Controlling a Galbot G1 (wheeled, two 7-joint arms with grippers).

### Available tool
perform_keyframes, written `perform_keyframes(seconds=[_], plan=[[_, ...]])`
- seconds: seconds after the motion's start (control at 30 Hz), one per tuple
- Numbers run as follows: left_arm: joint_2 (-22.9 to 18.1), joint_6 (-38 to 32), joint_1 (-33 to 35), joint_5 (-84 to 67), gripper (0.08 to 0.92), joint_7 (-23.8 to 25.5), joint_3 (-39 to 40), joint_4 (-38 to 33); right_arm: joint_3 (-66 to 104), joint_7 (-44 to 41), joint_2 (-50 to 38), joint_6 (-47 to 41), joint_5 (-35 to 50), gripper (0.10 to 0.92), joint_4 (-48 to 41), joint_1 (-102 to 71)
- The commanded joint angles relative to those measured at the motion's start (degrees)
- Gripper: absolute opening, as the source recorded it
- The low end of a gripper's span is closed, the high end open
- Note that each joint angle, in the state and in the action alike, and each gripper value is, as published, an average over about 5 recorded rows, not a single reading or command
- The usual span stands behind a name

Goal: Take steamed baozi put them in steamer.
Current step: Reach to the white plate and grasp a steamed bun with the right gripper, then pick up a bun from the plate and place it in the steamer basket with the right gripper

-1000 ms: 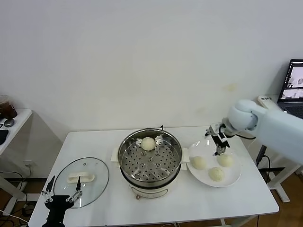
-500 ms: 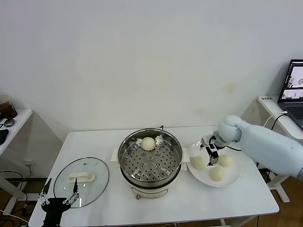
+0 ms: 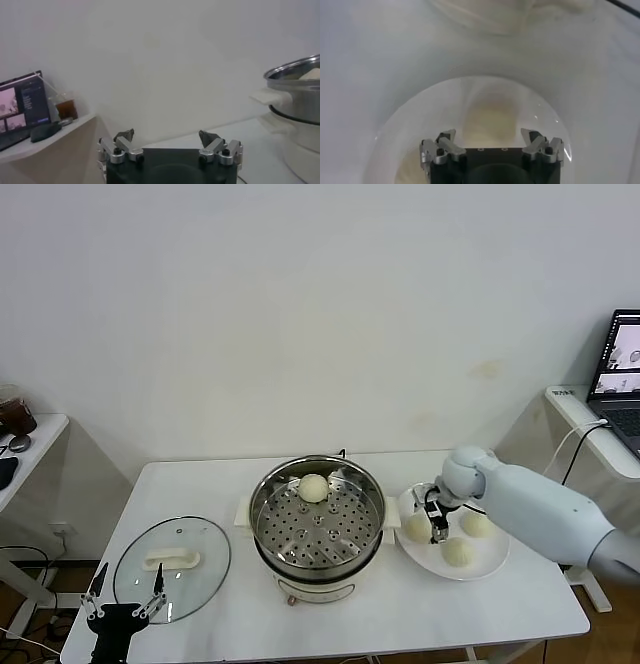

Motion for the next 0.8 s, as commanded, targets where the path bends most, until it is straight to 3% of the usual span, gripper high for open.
perform_keyframes(seconds=[0.03,0.43,0.6,0.8], plan=[[0.0,0.0,0.0,0.1,0.823,0.0,0.0,0.0,1.5,0.4,2.0,0.2,-1.9,0.778,-2.9,-1.8],[0.0,0.1,-0.2,0.1,0.823,0.0,-0.1,-0.4,1.3,-1.3,0.4,-0.7,0.0,0.497,-0.1,0.5],[0.2,0.2,-0.1,0.1,0.823,0.1,0.1,-0.7,-0.1,-2.1,-2.7,-1.4,3.2,0.451,4.0,5.3],[0.6,0.3,-0.6,0.1,0.823,0.1,0.7,-1.0,-5.0,-2.7,-9.2,-3.3,11.4,0.452,11.8,17.5]])
